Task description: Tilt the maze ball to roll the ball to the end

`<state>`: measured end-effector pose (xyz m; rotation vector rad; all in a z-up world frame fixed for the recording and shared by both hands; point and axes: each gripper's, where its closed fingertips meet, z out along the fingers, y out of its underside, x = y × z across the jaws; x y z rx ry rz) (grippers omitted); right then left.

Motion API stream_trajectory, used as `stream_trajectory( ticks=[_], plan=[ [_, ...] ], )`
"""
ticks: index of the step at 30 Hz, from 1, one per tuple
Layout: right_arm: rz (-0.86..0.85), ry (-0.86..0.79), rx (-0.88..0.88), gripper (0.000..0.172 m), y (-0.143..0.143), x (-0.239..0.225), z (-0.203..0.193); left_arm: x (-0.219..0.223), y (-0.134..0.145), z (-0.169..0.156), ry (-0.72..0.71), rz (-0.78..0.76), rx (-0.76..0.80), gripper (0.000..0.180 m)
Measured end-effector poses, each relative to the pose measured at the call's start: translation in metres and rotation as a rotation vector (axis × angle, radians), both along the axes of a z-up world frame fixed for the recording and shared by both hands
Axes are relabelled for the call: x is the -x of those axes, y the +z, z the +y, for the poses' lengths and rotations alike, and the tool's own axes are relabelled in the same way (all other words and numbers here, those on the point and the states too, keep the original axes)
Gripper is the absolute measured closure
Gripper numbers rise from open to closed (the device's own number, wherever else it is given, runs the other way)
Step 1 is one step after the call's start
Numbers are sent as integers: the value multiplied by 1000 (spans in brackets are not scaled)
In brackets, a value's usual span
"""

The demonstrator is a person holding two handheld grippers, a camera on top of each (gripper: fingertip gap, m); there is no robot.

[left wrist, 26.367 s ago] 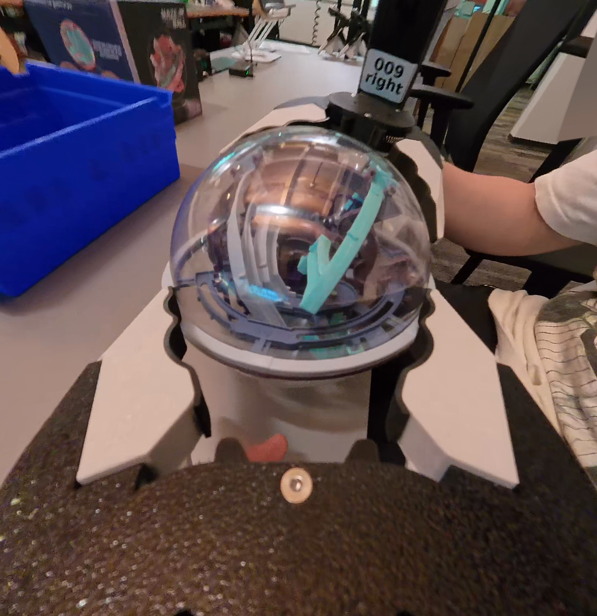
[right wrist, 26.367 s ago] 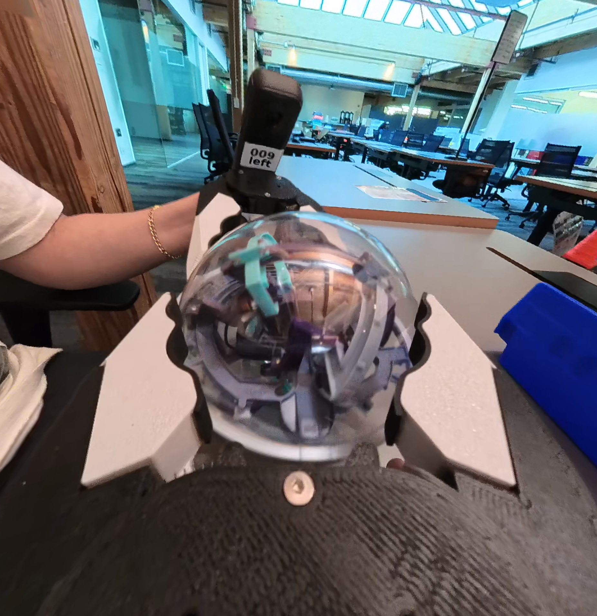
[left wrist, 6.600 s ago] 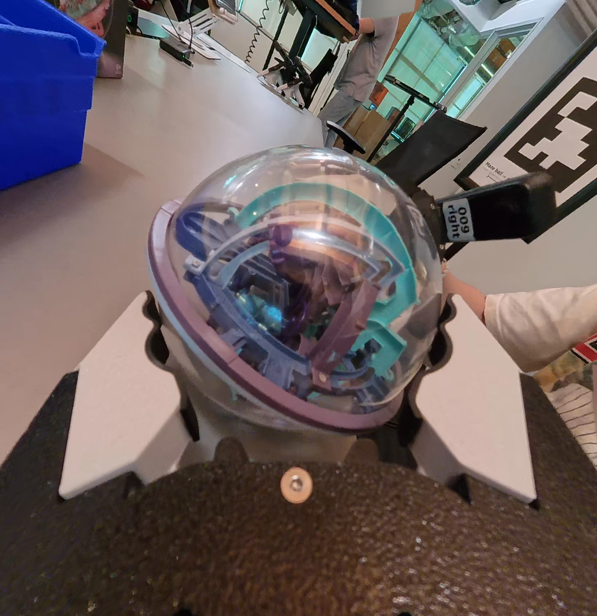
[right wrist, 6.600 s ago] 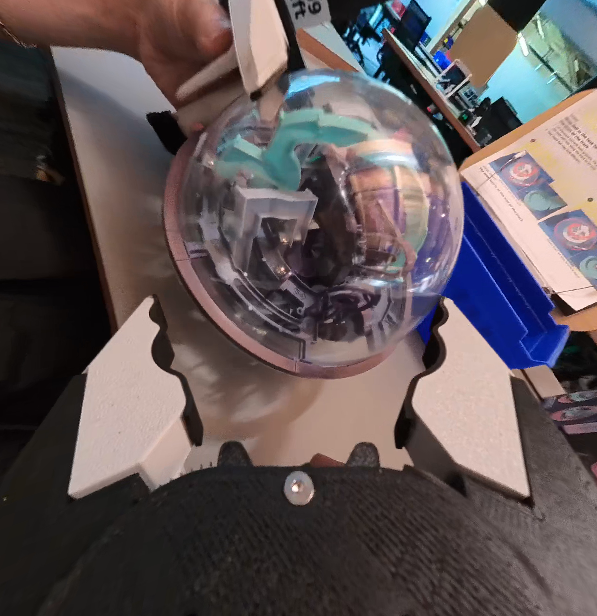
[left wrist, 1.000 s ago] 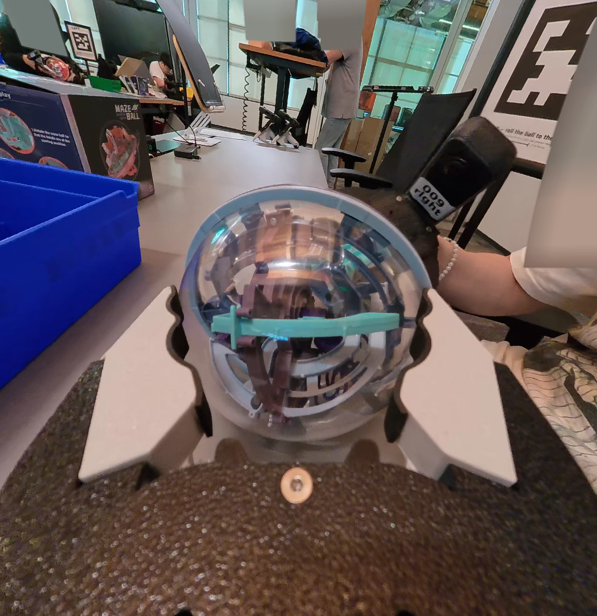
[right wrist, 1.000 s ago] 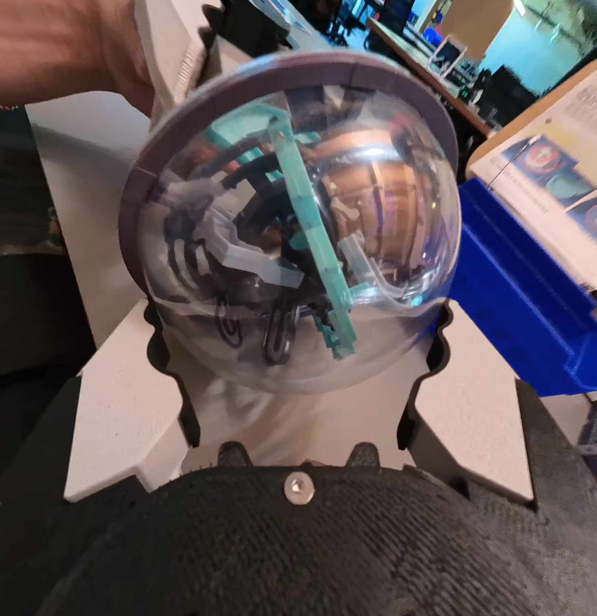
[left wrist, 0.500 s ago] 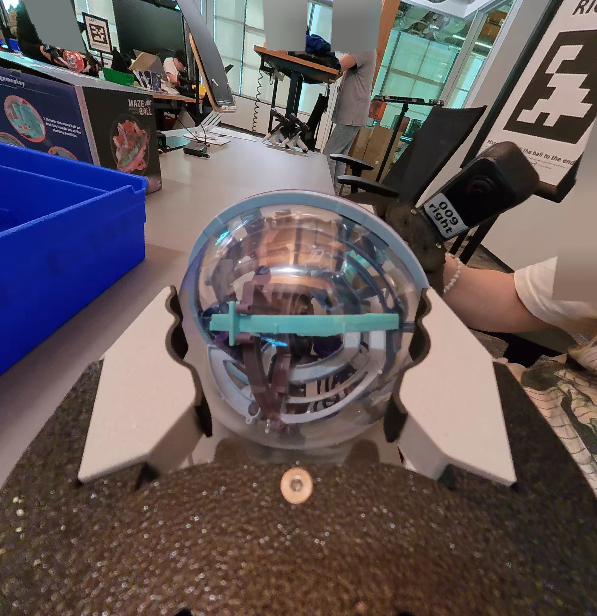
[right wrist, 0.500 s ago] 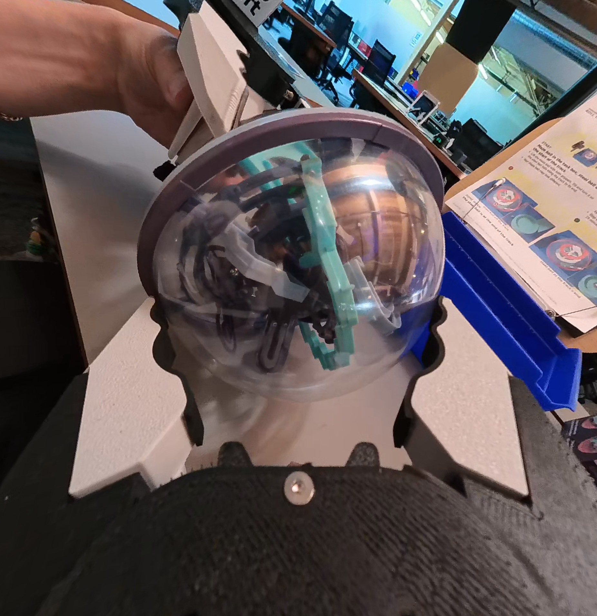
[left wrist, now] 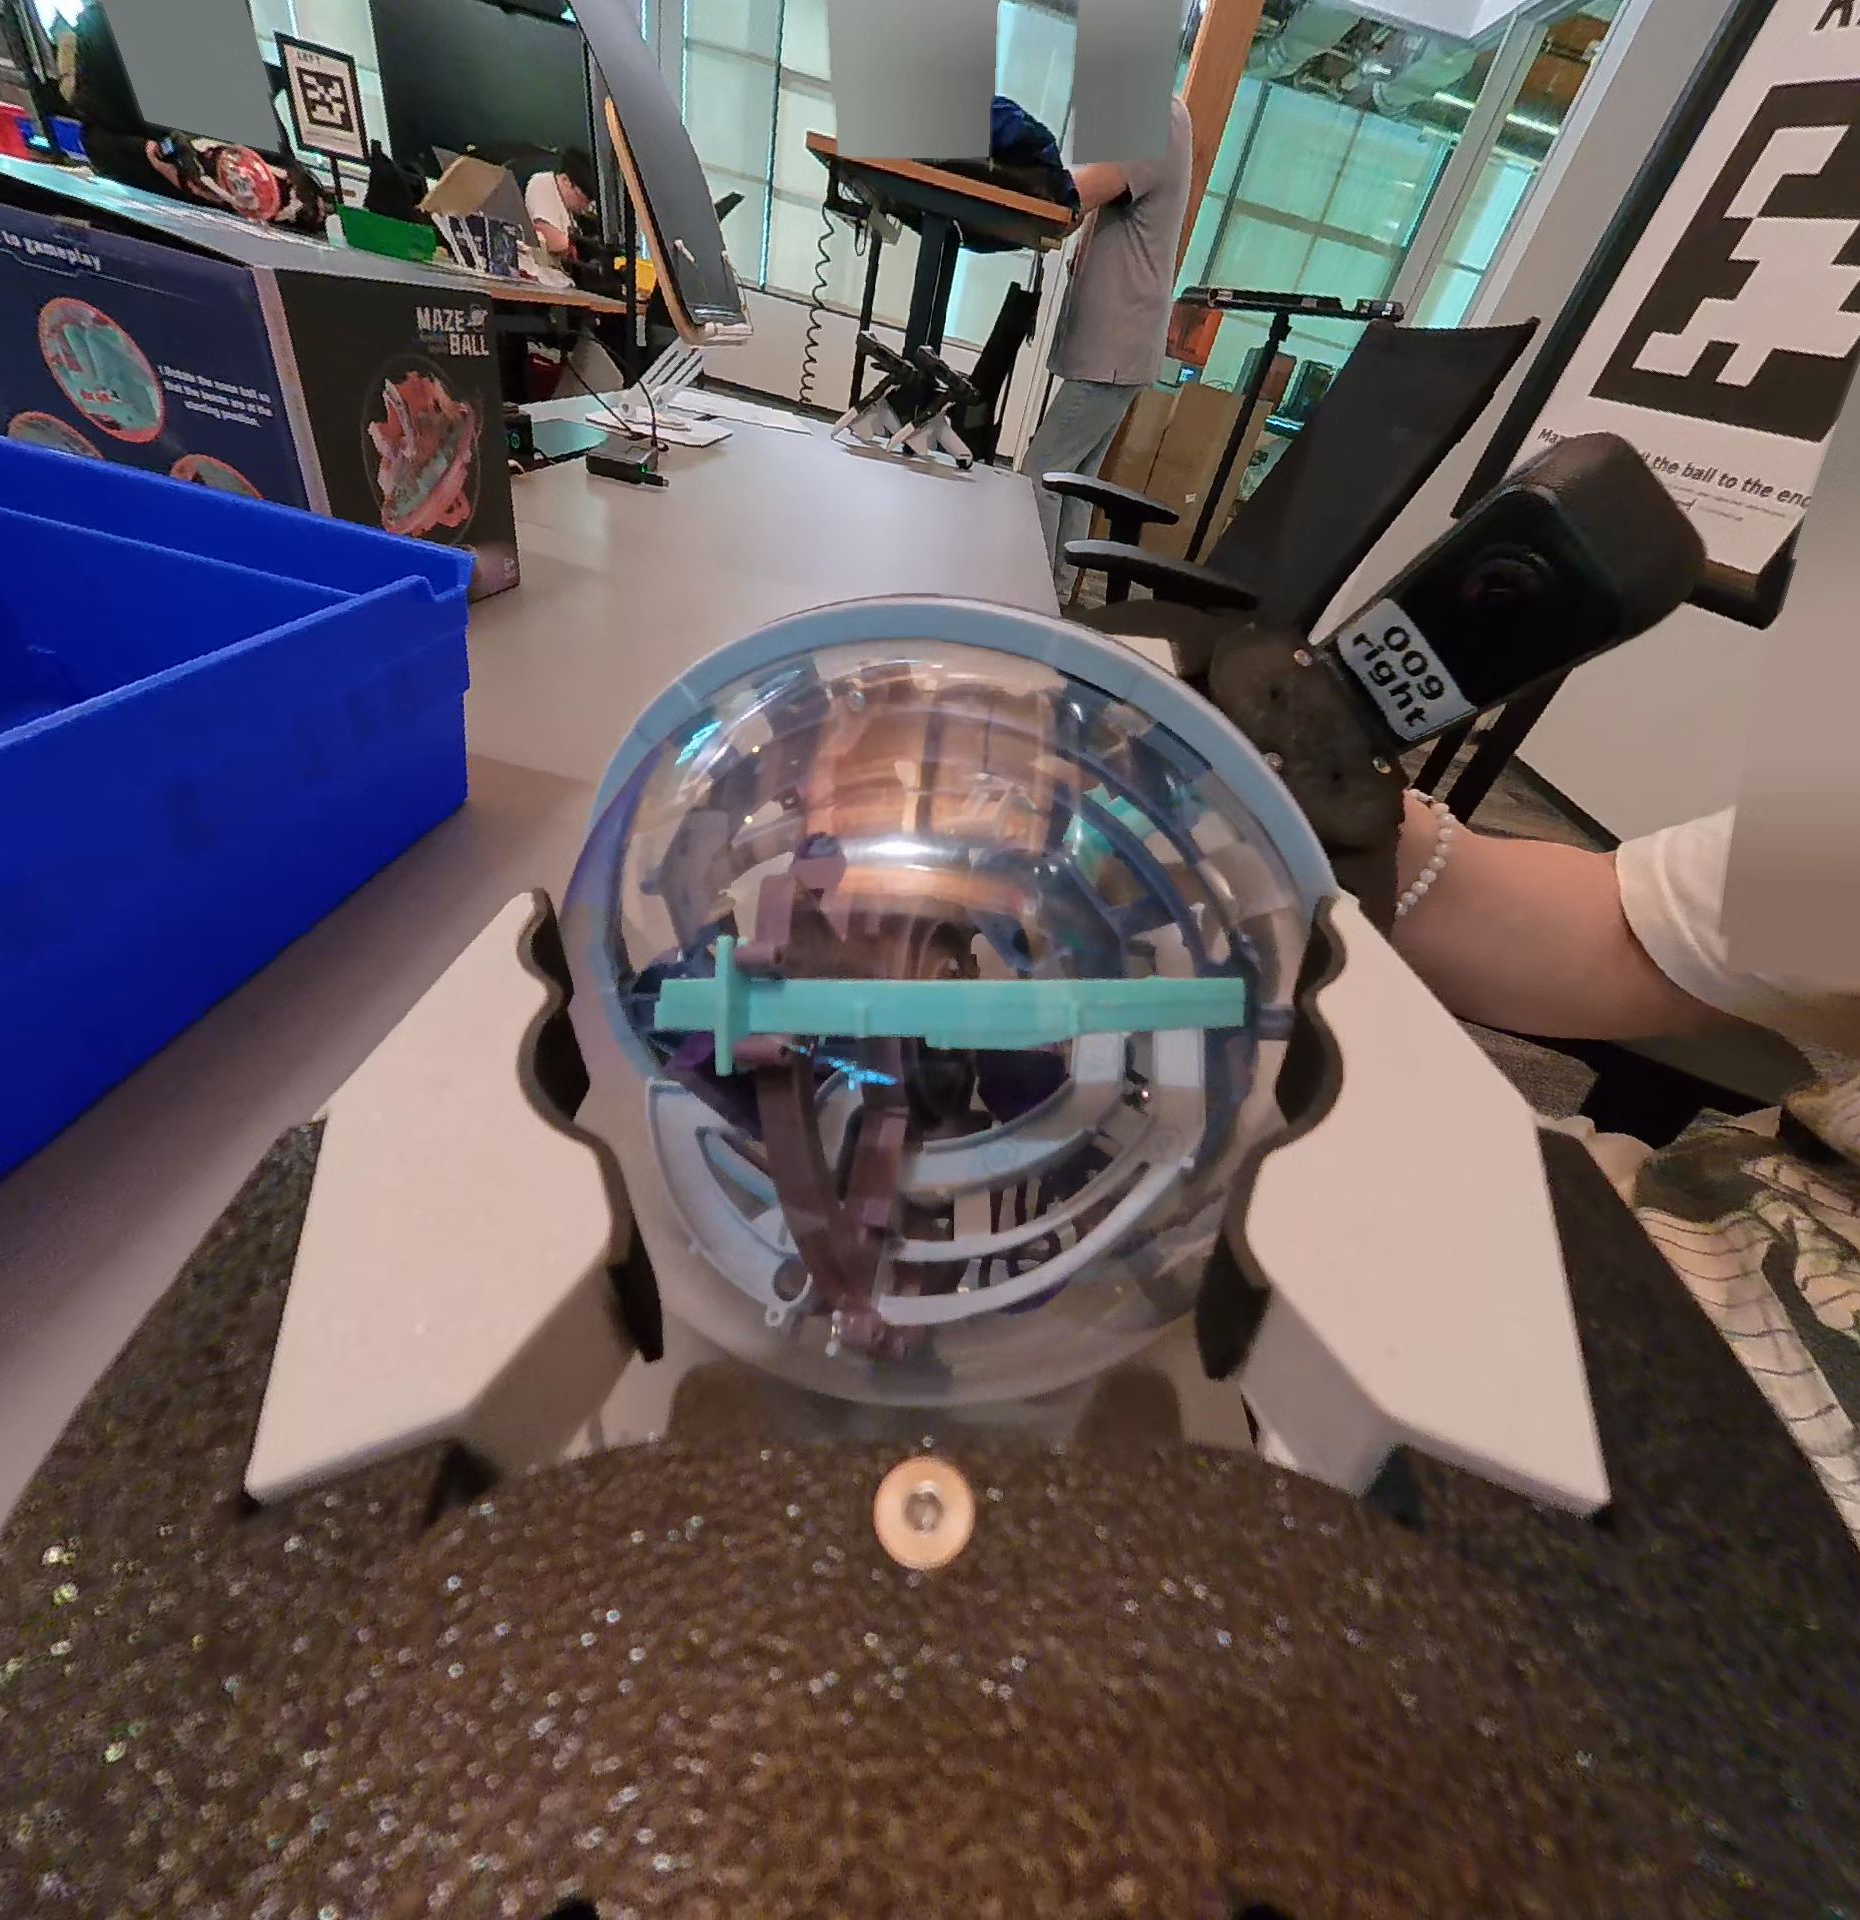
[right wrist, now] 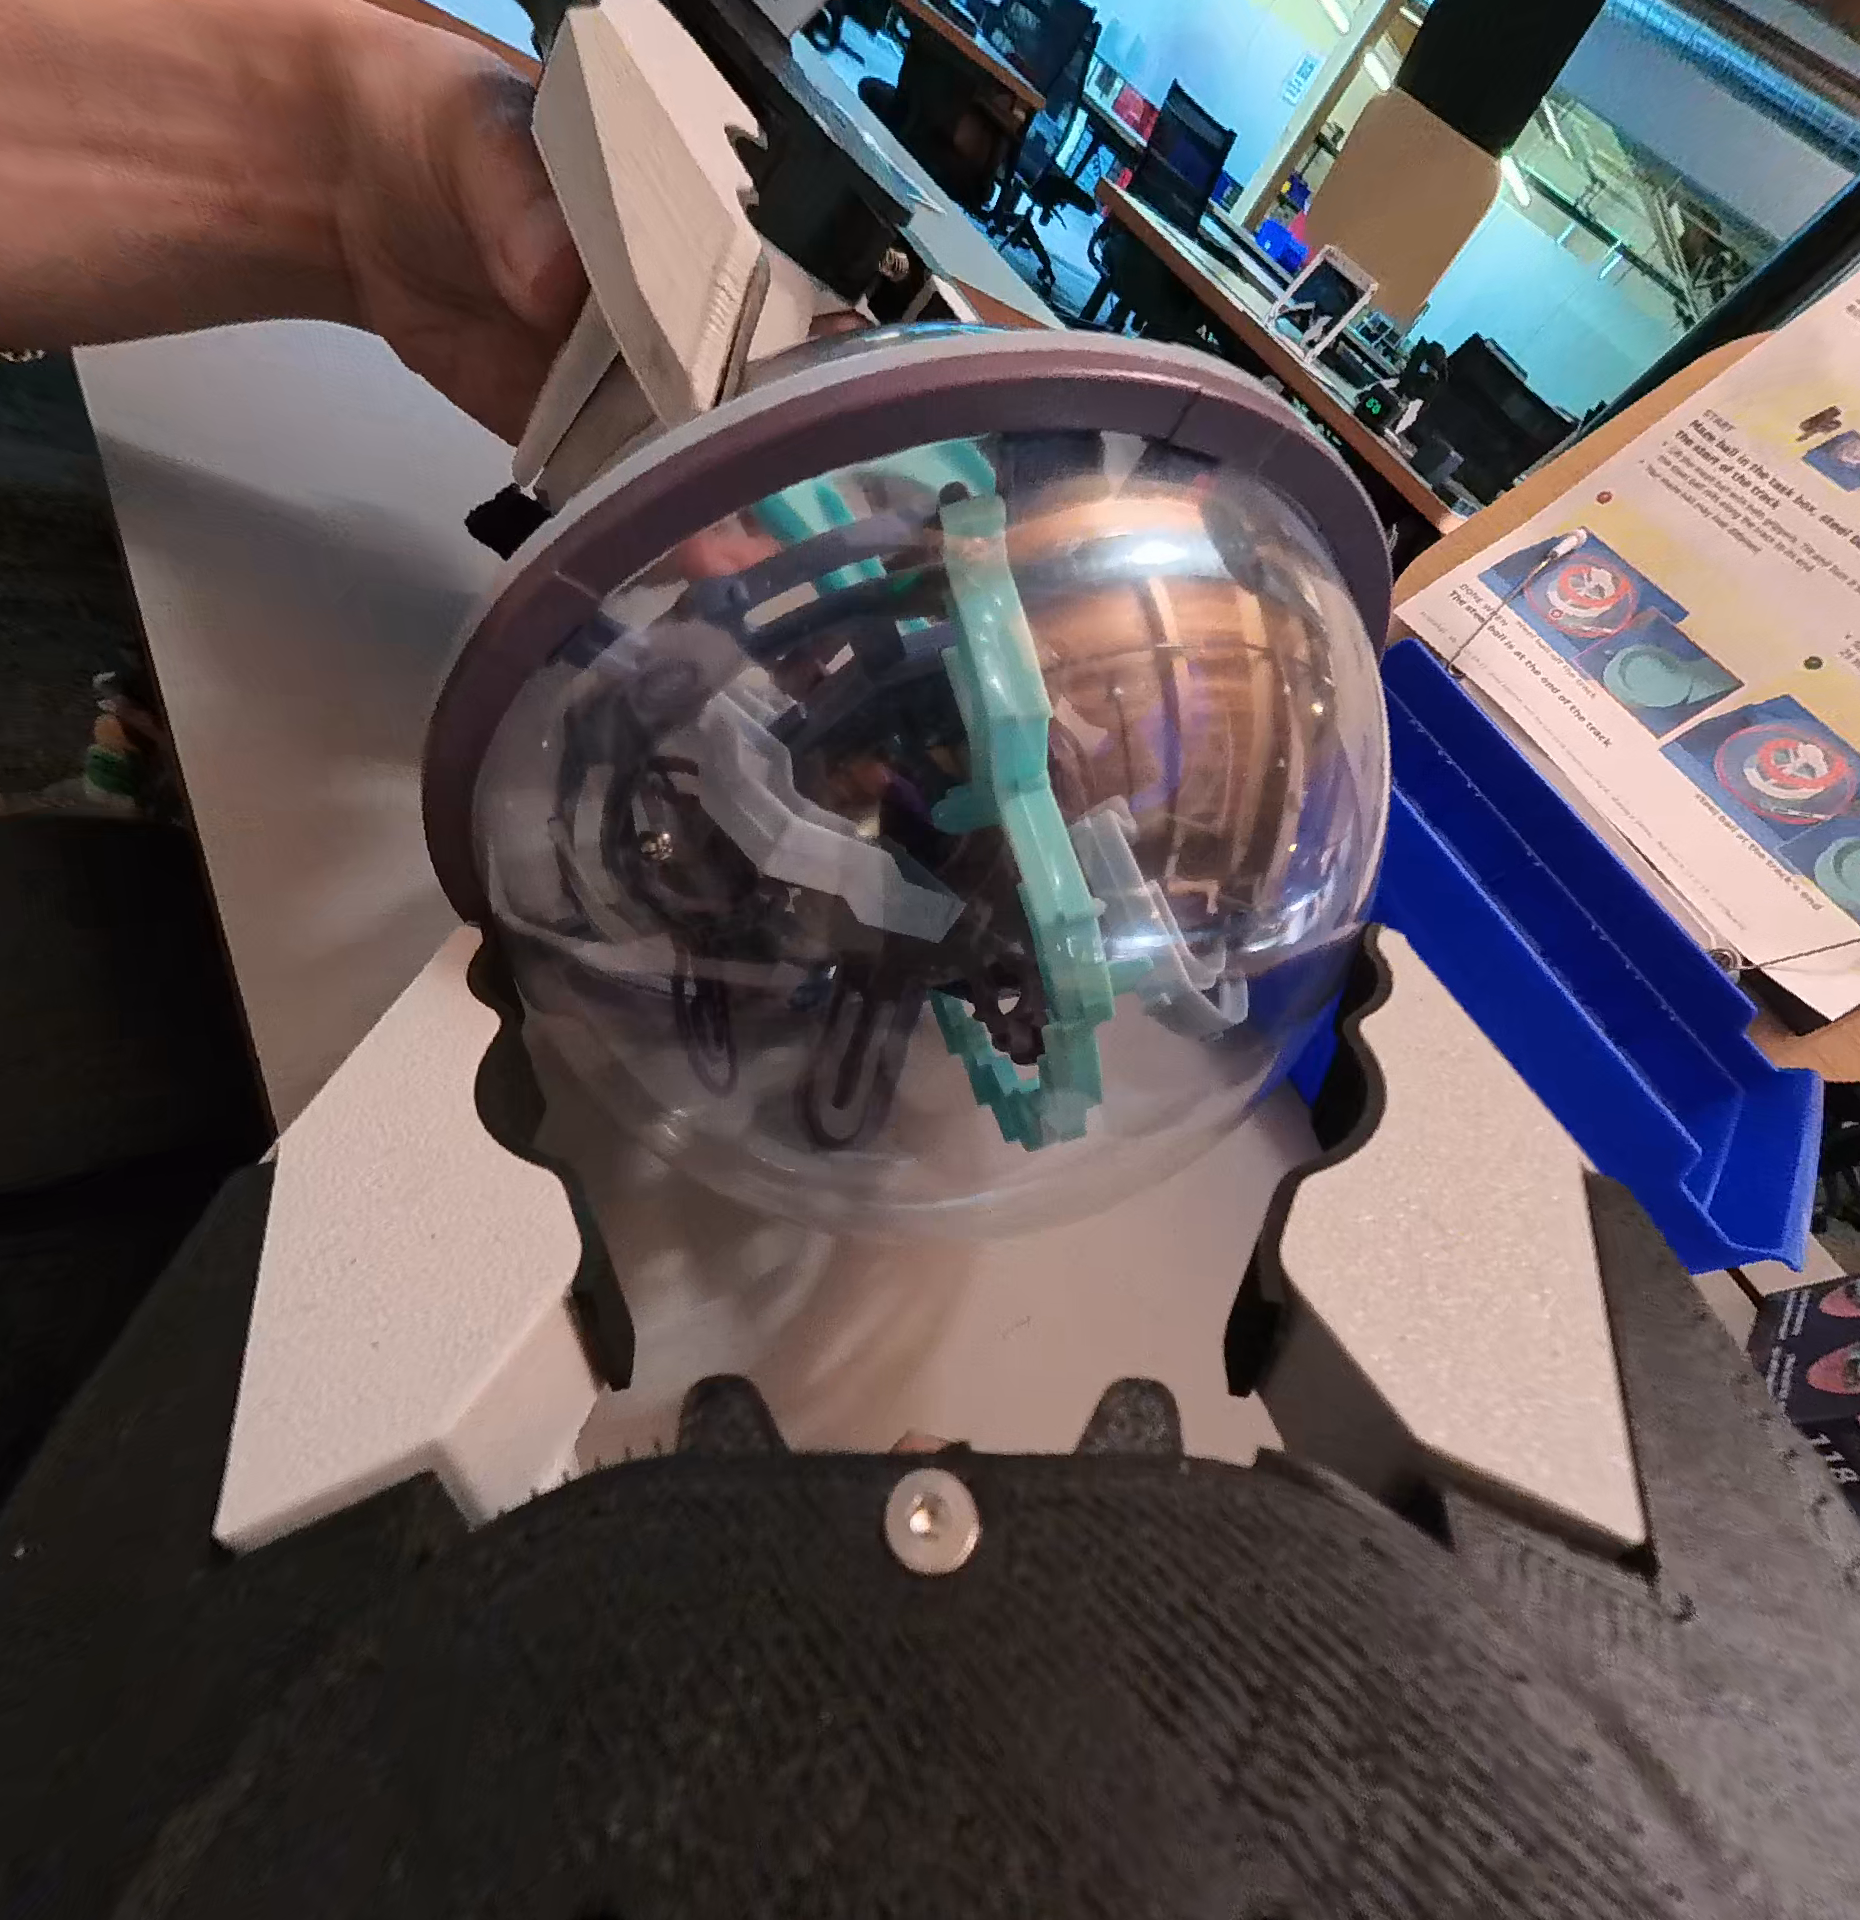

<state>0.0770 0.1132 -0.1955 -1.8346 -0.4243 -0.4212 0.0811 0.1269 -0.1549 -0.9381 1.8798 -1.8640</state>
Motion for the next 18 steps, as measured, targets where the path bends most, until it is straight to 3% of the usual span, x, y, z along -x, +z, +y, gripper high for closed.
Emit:
stream_trajectory(
  ticks=[18],
  plan=[
    [-21,23,-19,23,3,3,4,3,-1,4,-9,14,15,47]
  ],
)
